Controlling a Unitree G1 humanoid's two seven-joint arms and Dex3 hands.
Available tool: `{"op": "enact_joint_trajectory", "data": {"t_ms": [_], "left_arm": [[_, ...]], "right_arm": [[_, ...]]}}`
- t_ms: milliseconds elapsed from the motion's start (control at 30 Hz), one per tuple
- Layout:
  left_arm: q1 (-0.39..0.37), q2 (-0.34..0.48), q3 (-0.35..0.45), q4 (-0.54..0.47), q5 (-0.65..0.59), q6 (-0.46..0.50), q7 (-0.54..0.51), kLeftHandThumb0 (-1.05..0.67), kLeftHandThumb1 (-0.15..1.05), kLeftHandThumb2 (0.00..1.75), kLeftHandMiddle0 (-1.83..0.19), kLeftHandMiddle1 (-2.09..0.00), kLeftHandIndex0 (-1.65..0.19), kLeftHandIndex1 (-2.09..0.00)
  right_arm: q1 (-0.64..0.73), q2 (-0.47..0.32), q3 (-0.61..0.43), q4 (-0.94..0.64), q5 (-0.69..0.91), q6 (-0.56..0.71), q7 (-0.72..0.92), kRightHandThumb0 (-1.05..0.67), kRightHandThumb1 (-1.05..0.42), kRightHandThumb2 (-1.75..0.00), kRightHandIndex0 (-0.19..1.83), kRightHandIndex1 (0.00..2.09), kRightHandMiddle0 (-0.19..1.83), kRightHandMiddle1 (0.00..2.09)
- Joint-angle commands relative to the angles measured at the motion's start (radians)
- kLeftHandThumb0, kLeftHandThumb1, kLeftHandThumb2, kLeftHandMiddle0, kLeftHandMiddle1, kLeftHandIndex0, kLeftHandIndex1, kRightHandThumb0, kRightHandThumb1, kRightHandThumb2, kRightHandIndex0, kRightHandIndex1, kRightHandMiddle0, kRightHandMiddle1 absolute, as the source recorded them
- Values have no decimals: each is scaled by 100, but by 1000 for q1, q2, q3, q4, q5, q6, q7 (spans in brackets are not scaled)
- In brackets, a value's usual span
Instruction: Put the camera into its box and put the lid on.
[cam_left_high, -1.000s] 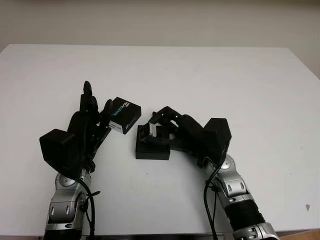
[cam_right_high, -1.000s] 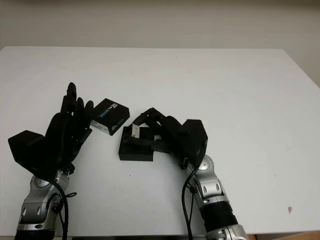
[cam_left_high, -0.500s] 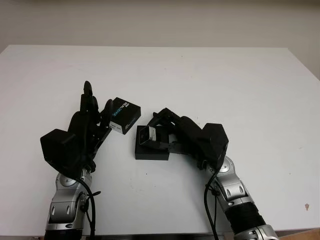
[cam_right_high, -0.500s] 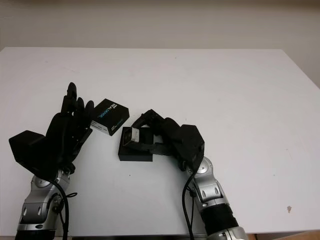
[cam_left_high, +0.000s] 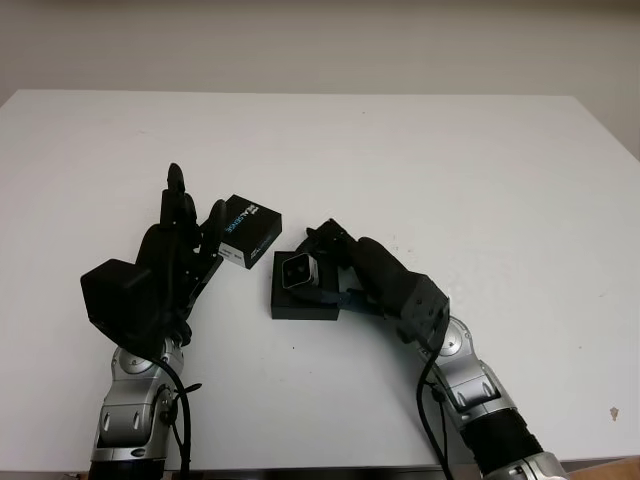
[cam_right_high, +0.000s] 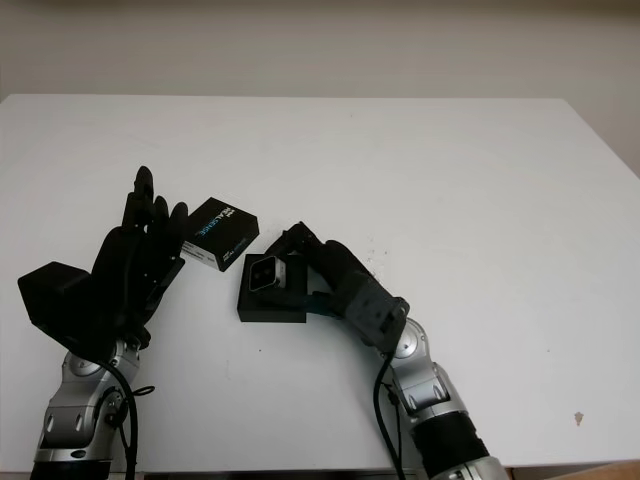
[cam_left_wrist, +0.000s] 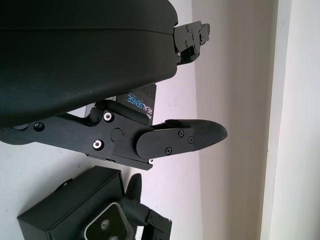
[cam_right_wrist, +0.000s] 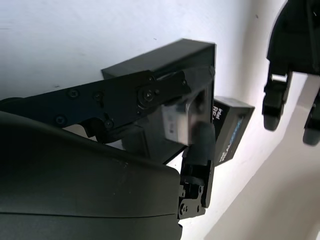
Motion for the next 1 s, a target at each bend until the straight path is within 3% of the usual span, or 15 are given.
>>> {"op": "enact_joint_trajectory", "data": {"t_ms": [0, 200, 400, 700, 833, 967], "left_arm": [[2, 5, -3, -16, 8, -3, -1, -55, 105, 46, 19, 0, 19, 0], [-3, 6, -4, -10, 12, -8, -3, -54, 105, 46, 19, -1, 19, 0], [-8, 7, -4, -7, 17, -9, -3, -55, 105, 45, 19, -3, 19, 0], [-11, 7, 2, -12, 8, -5, -12, -53, 105, 47, 19, 0, 19, 0], [-13, 12, 13, -15, -9, 1, -22, -53, 105, 47, 19, 0, 19, 0], [-35, 24, 34, -3, 10, -39, 5, -52, 105, 37, 10, -6, 11, -5]], "right_arm": [[12, -21, 3, -20, -12, -28, -9, -42, -97, -5, -3, 1, -16, 110], [8, -71, -7, -59, -51, -88, -37, -44, -94, -5, -13, 2, -16, 88], [0, -116, -17, -97, -77, -117, -53, -47, -93, -5, -18, 4, -1, 46], [-32, -157, -61, -140, -1, -135, -5, -57, -96, -6, -19, 0, -16, 16], [-36, -140, -118, -174, 52, -100, -35, -59, -103, -10, -17, 2, -13, 14], [-39, -109, -164, -230, 95, 64, -64, -62, -105, -10, -14, 4, -8, 12]]}}
